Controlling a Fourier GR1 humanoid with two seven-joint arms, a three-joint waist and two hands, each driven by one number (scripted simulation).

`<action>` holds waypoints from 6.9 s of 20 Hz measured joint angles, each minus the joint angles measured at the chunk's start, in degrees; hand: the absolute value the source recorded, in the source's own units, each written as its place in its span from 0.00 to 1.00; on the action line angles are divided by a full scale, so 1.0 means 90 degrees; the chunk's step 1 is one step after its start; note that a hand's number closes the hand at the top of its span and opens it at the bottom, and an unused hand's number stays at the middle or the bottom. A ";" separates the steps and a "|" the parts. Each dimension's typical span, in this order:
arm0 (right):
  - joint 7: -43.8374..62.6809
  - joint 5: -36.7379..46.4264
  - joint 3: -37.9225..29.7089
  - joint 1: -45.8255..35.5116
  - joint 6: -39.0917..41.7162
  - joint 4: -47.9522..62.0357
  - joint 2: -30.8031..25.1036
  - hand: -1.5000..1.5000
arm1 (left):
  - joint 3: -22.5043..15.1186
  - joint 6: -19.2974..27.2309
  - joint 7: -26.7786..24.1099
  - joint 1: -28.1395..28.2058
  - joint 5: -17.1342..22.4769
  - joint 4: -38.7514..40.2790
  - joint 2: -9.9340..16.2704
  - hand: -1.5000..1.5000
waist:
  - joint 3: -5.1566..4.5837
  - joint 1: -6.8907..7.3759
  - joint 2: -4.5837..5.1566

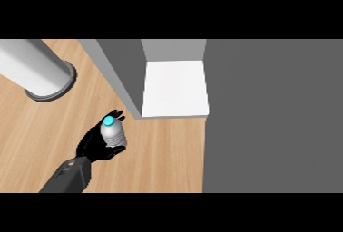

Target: Pick up the bottled water, place it into the cabinet and close the cabinet

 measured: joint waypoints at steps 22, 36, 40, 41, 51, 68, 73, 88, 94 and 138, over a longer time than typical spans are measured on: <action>-0.0255 0.0179 0.0004 0.0302 0.0007 0.0045 0.0008 0.00 | 0.0282 0.0624 -0.0668 0.0702 0.0458 -0.0631 -0.0259 1.00 | -0.0041 0.0110 -0.0033; -0.0273 0.0166 0.0108 0.0339 -0.0013 0.0019 -0.0066 0.00 | 0.0376 0.0503 0.0632 0.1642 0.1645 -0.2688 -0.0531 1.00 | -0.0036 0.0169 -0.0040; -0.0201 0.0224 0.0227 0.0358 -0.0080 -0.0031 -0.0022 0.00 | -0.0065 0.0898 0.1181 0.2109 0.1828 -0.3905 -0.0818 1.00 | -0.0037 0.0172 -0.0042; -0.0186 0.0192 0.0219 0.0358 -0.0068 -0.0039 -0.0040 0.00 | -0.0215 0.1023 0.1332 0.2202 0.1924 -0.4203 -0.0861 1.00 | -0.0037 0.0170 -0.0042; -0.0215 0.0254 0.0416 0.0324 -0.0161 0.0028 0.0020 0.00 | -0.1741 0.2839 0.2224 0.2394 0.2320 -0.6488 -0.1005 1.00 | -0.0040 0.0130 -0.0031; 0.0017 0.0207 0.0553 -0.0187 -0.0489 0.0200 0.0048 0.00 | -0.3323 0.6086 0.2737 -0.0363 0.2082 -0.5913 -0.1019 1.00 | -0.0043 0.0044 -0.0006; -0.0174 0.0233 0.0589 -0.0122 -0.0431 0.0321 0.0015 0.00 | -0.3407 0.6687 0.2733 -0.1390 0.1961 -0.5038 -0.1019 1.00 | -0.0042 0.0004 0.0001; -0.0272 0.0117 0.0558 -0.0185 -0.0289 0.0510 -0.0108 0.00 | -0.3033 0.7231 0.1815 -0.3709 0.1924 -0.1545 -0.1013 1.00 | -0.0043 -0.0157 0.0053; -0.0264 0.0004 0.0505 -0.0167 -0.0234 0.0449 -0.0183 0.00 | -0.2829 0.7288 0.1319 -0.3931 0.1818 -0.0540 -0.0950 1.00 | -0.0044 -0.0184 0.0087; -0.0505 0.0250 0.0653 0.0004 -0.0241 0.0382 -0.0202 0.00 | -0.2009 0.6430 -0.0588 -0.3840 0.1776 -0.0021 -0.1001 0.00 | -0.0017 -0.0102 0.0050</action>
